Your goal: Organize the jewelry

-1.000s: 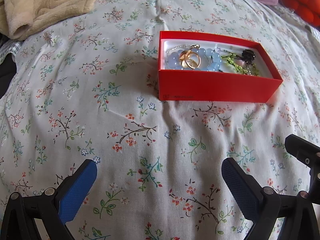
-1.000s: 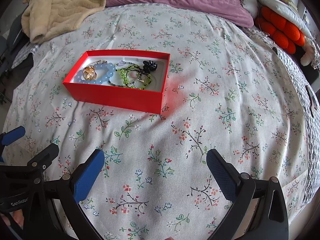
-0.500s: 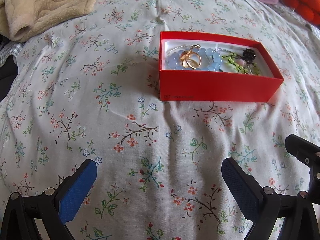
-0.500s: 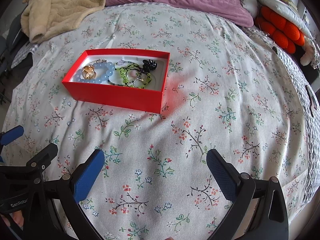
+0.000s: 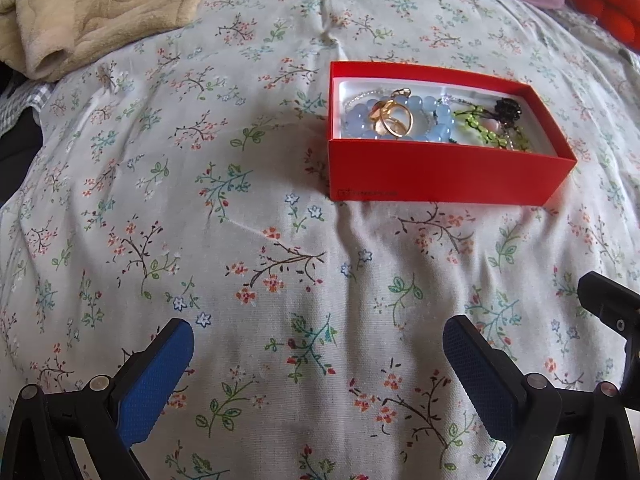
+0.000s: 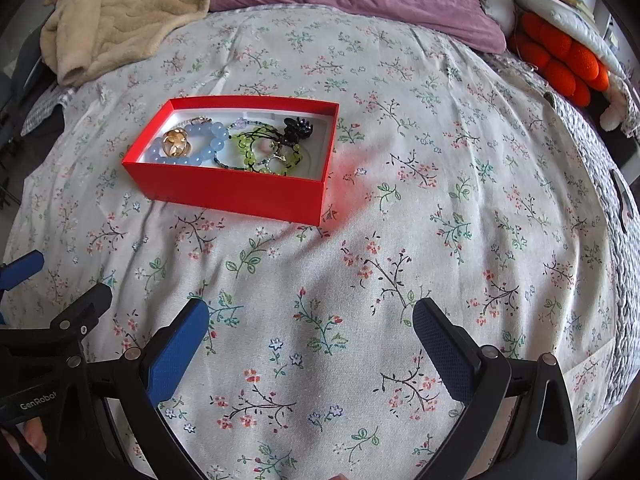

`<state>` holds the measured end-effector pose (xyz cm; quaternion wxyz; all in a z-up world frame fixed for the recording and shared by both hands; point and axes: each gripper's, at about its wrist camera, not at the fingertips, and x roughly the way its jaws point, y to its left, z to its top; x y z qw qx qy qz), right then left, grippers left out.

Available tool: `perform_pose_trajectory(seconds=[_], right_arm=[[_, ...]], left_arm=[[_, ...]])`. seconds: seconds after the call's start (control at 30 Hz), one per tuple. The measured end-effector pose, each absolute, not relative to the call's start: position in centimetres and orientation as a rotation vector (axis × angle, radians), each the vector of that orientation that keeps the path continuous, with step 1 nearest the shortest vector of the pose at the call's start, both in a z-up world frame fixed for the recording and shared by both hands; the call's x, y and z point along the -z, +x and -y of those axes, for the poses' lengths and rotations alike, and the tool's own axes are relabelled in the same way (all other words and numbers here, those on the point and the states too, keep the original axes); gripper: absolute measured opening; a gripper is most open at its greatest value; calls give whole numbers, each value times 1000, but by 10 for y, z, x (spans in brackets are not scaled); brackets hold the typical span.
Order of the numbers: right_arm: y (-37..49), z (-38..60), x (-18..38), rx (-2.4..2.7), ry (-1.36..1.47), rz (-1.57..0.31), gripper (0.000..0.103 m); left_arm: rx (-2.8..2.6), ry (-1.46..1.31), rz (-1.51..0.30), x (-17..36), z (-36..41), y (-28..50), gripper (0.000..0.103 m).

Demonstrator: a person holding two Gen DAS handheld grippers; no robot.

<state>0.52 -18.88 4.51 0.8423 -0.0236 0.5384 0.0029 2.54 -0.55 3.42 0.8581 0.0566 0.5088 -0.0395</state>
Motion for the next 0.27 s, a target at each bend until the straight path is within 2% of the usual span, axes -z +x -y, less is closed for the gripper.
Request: perform_pose_trajectory(seconds=[0.27], right_arm=[[3, 190, -37, 20, -51, -1130, 103]], left_arm=[[80, 112, -1067, -27, 4, 25, 102]])
